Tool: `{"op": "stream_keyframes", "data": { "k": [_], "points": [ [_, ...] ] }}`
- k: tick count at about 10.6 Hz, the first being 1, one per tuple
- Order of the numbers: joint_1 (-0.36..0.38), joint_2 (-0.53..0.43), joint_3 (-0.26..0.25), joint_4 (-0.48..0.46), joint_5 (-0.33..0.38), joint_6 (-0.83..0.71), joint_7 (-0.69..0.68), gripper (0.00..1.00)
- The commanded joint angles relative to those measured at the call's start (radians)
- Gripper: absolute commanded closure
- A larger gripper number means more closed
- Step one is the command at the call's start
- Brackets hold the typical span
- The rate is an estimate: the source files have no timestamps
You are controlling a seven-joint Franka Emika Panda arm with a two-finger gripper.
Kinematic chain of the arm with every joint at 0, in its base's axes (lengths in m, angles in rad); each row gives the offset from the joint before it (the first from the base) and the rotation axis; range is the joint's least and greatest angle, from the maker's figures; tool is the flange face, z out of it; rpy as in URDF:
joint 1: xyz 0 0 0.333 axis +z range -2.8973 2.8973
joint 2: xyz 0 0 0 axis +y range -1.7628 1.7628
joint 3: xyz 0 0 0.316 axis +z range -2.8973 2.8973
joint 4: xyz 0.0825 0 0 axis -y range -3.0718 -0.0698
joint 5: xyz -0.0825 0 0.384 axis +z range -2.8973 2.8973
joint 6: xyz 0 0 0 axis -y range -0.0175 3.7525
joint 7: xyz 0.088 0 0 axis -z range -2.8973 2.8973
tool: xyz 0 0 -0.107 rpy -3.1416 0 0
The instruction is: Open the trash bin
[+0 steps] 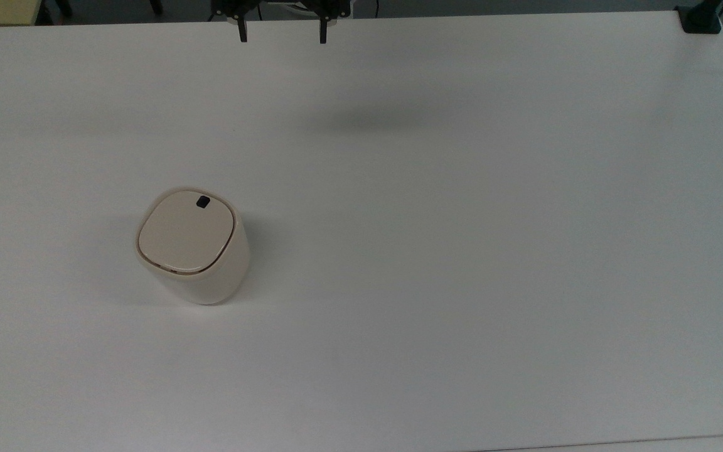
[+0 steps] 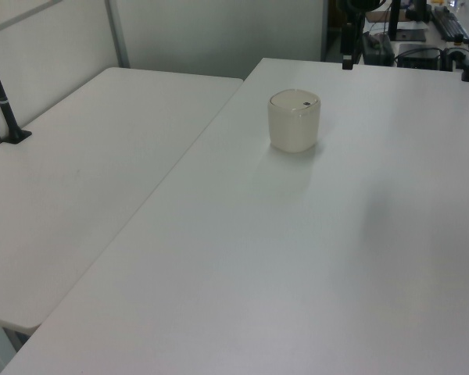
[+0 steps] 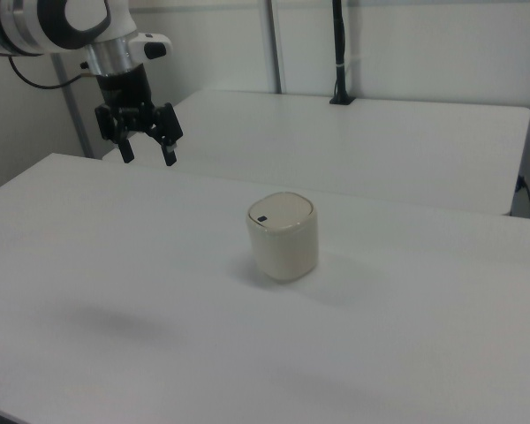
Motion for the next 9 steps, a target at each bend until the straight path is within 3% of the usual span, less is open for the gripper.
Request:
{"op": "stream_keyframes", "data": {
  "k": [1, 3, 5, 6, 9],
  "points": [
    [-0.005, -0.007, 0.000, -0.005, -0.004, -0.004, -0.019, 0.07],
    [-0.005, -0.007, 0.000, -0.003, -0.006, -0.004, -0.021, 0.59],
    [-0.003, -0.005, 0.000, -0.005, -0.006, -0.004, -0.023, 0.92],
    [0.000, -0.004, 0.001, -0.006, -0.006, -0.004, -0.023, 0.99],
    [0.006, 0.012, 0.007, -0.008, -0.007, -0.003, -0.021, 1.00]
  ]
}}
